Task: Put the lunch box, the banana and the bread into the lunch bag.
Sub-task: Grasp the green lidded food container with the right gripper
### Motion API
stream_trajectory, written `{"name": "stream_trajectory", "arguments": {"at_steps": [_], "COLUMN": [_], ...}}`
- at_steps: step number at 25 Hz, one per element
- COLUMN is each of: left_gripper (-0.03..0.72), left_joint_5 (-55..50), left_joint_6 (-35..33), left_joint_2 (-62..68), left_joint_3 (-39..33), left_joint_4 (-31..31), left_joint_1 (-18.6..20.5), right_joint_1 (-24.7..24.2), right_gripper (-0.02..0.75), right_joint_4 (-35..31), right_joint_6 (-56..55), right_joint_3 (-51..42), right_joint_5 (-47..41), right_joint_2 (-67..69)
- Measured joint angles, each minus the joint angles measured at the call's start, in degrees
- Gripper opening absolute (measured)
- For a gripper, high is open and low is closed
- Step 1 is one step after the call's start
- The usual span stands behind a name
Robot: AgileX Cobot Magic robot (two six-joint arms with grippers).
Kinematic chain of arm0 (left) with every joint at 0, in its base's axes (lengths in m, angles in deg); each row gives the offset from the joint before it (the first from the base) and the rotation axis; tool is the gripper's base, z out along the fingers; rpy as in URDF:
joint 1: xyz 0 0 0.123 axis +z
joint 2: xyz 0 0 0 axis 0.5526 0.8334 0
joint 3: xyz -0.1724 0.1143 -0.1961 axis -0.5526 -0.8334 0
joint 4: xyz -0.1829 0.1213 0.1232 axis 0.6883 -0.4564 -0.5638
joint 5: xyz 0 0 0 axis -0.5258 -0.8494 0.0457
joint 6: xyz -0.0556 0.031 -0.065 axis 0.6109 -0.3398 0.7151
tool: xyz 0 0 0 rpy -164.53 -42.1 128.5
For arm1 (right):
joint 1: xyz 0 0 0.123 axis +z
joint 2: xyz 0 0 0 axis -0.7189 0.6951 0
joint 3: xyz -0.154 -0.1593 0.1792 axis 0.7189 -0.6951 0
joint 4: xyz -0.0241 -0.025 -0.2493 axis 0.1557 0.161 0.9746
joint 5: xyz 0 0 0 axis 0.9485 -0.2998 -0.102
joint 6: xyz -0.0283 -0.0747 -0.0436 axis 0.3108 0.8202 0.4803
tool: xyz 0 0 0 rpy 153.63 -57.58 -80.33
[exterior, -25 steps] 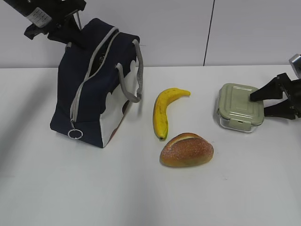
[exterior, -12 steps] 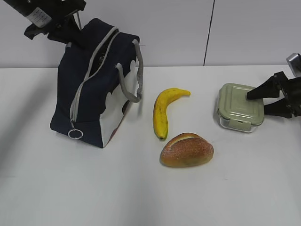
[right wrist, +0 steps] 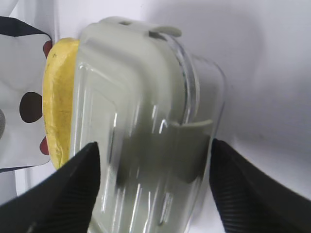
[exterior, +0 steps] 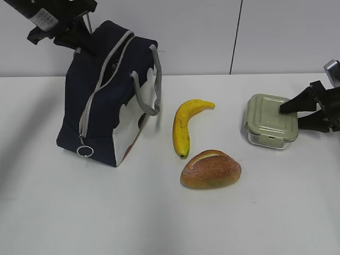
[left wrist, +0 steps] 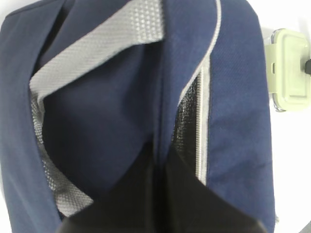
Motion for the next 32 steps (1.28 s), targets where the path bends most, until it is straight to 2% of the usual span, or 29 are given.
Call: {"name": "stream_trajectory", "arguments": {"at_steps": [8, 15, 32], "left_gripper": [0.000, 0.000, 0.000], "left_joint_5": [0.0, 0.0, 0.0], "left_joint_6": [0.0, 0.0, 0.0], "left_joint_2": [0.0, 0.0, 0.0], "left_joint_3": [0.0, 0.0, 0.0], "left_joint_4": [0.0, 0.0, 0.0], "left_joint_1": [0.0, 0.0, 0.0], "right_joint_1": [0.1, 0.1, 0.1], "right_gripper": [0.515, 0.393, 0.368], "right_joint_4": [-0.1, -1.3, -2.0], "right_joint_6": [-2.2, -2.6, -2.9], "right_joint_3": [0.4, 0.5, 0.5], "right_joint_5": [-0.7, -1.3, -1.3], "right_joint_2": [1.8, 1.8, 1.8]}}
